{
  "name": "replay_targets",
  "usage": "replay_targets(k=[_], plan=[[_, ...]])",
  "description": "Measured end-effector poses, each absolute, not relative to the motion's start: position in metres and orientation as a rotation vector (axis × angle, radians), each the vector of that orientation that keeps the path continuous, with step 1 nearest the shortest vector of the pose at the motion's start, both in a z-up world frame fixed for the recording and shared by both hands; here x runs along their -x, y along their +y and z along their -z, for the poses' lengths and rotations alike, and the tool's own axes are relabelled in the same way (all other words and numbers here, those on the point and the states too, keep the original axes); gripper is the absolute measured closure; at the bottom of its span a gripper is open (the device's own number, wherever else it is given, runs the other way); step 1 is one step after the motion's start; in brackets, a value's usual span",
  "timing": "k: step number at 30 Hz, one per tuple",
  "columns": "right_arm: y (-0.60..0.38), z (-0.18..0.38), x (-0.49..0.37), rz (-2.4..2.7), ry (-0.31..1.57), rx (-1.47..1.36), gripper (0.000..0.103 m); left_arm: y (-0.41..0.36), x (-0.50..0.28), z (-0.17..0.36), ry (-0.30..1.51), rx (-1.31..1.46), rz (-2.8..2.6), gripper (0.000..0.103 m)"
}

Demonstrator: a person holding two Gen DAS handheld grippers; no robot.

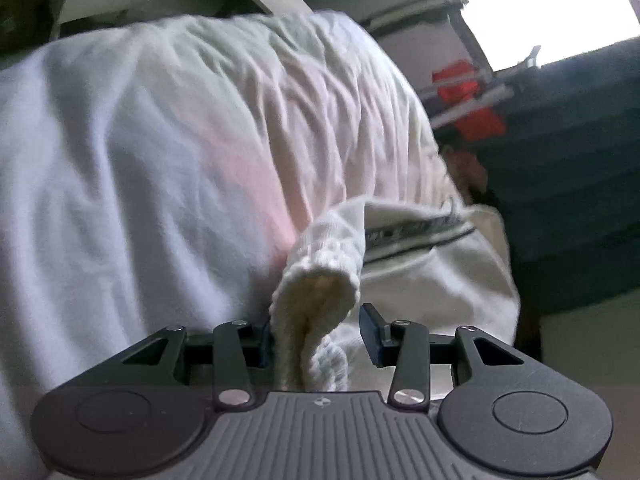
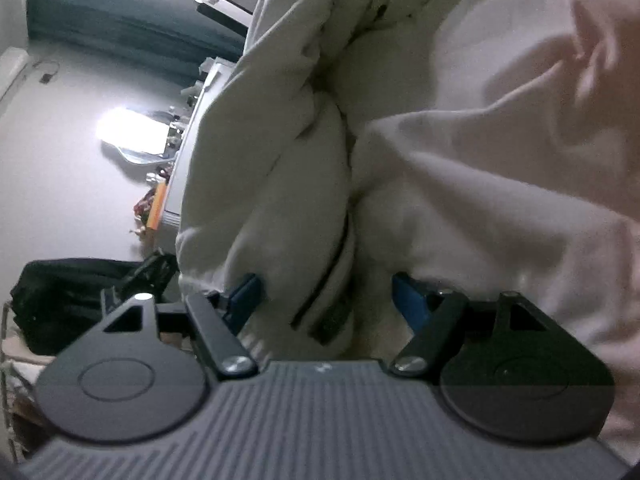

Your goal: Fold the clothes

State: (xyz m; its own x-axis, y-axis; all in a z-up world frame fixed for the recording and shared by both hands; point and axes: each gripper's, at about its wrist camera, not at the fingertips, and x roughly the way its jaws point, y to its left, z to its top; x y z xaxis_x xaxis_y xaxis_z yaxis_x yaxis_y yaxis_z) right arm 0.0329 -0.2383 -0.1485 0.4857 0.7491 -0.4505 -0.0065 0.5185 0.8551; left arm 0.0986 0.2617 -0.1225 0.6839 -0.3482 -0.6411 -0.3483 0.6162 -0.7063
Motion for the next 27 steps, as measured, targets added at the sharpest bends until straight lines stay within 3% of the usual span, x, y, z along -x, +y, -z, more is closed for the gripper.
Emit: replay_targets(k=[5, 7, 11, 12, 21, 27], plan=[[-0.22, 0.143, -0.038, -0.665, 0.878, -0.959, 0.026, 0.243, -0.11, 0.121, 0.816, 0.796, -0.02, 0.063], [-0.21, 0.142, -0.037, -0.687, 0.877, -0.942, 0.028, 0.24, -0.111, 0.117, 0.799, 0.752, -0.052, 0.085], [-0.189, 0.133, -0.028, -0.609, 0.85, -0.905, 0.073, 0.251, -0.109, 0.096, 0.727, 0.733, -0.116, 0.086], [-0.183, 0.129, -0.025, -0.593, 0.835, -0.887, 0.075, 0.256, -0.109, 0.089, 0.702, 0.737, -0.134, 0.087], [-0.045, 0.086, -0.059, -0.635, 0.735, -0.882, 0.078, 0.297, -0.209, -0.022, 0.543, 0.474, -0.234, 0.087], [0.046, 0.088, -0.145, -0.698, 0.689, -0.805, 0.078, 0.33, -0.322, -0.026, 0.532, 0.294, -0.365, 0.087]])
